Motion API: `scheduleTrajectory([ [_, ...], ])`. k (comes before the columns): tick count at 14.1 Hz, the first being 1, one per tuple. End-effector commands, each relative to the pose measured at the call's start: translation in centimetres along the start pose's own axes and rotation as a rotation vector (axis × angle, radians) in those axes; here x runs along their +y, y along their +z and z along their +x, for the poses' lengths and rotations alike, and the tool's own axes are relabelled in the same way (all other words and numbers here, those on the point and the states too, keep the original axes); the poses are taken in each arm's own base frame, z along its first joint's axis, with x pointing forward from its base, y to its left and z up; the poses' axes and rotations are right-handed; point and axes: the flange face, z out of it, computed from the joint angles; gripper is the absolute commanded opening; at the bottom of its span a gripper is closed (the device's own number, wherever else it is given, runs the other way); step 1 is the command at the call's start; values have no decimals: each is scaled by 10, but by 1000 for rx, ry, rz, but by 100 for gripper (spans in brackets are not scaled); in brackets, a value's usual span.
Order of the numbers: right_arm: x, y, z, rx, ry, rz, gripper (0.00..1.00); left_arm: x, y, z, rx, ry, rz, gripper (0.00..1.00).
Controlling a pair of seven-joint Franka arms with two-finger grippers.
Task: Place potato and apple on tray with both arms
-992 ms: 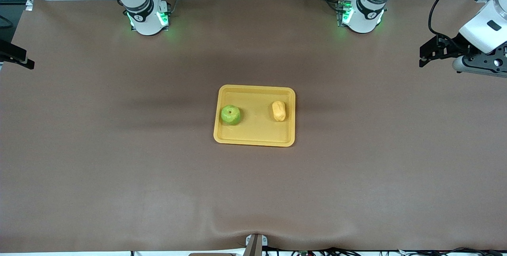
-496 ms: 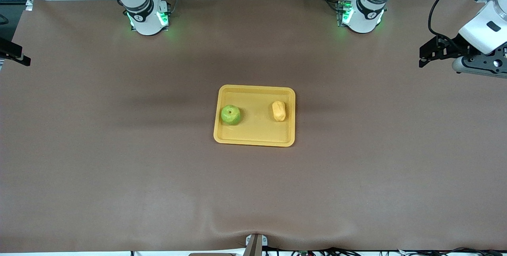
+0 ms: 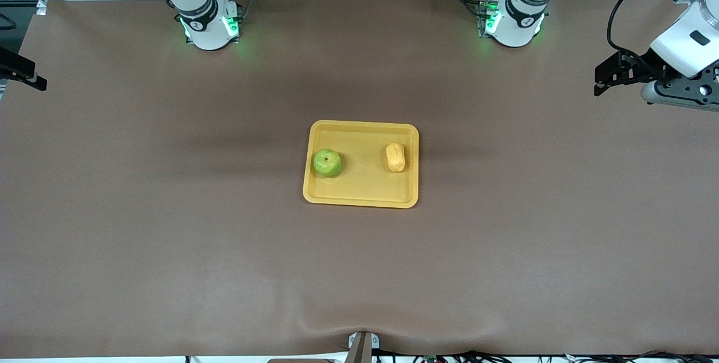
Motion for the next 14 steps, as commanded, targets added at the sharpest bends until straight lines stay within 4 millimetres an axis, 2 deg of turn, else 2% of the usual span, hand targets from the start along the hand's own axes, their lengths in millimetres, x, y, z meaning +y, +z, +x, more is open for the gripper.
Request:
scheduleTrajectory([
  [1, 3, 5, -12, -23, 15, 3, 100, -1, -3, 2, 1, 0, -10, 100],
  [5, -4, 4, -15, -21, 34, 2, 100, 0, -4, 3, 6, 2, -13, 100],
  [7, -16, 2, -15, -11, 30, -1, 100, 0, -4, 3, 6, 2, -13, 100],
  [9, -11, 5, -19, -3, 38, 2, 100, -1, -3, 3, 4, 0, -13, 100],
  [14, -14, 2, -21, 13, 31, -3, 100, -1, -3, 3, 4, 0, -13, 100],
])
